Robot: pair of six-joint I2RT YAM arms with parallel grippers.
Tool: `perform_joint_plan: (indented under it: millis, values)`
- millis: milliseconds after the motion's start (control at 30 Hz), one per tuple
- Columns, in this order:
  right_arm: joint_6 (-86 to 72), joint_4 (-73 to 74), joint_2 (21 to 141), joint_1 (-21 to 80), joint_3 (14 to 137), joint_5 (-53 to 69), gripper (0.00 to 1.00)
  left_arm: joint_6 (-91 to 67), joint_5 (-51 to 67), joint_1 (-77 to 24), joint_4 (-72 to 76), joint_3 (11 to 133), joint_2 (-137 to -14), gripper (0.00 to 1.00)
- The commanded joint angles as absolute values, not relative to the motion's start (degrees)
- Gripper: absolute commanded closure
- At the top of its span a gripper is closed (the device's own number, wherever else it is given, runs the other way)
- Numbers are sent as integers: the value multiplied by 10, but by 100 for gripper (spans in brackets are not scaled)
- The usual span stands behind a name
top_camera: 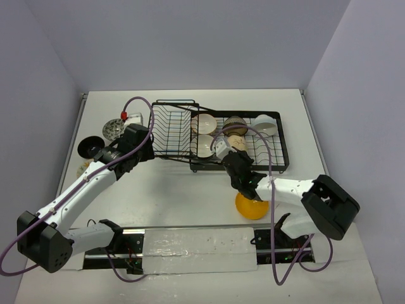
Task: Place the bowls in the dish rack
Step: Insert the bowl into the dish rack.
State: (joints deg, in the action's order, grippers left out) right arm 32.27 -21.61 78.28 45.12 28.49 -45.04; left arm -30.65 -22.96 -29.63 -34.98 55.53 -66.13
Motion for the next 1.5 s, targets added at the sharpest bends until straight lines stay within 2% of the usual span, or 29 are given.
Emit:
perform_joint_plan:
  millis: [0, 333, 600, 833, 1267, 1333, 1467]
  values:
    - [264, -189, 745, 465, 314, -410, 83, -299, -242, -299, -339, 553, -645, 45]
    - [249, -178, 755, 466, 318, -400, 83, -298, -243, -299, -338, 553, -642, 45]
    - [184, -142, 681, 465, 345, -369, 80, -297, -239, -299, -338, 553, -642, 45]
    - [144, -79, 662, 465, 381, -374, 79, -297, -241, -299, -338, 553, -642, 45]
    - [101, -73, 700, 446, 394, -381, 80, -296, -243, -299, -338, 553, -645, 45]
    - [81, -62, 705, 446, 411, -360, 80, -299, -250, -299, -340, 554, -644, 46]
    - [33, 28, 754, 446, 536, -330, 77, -303, -263, -299, -335, 555, -628, 44]
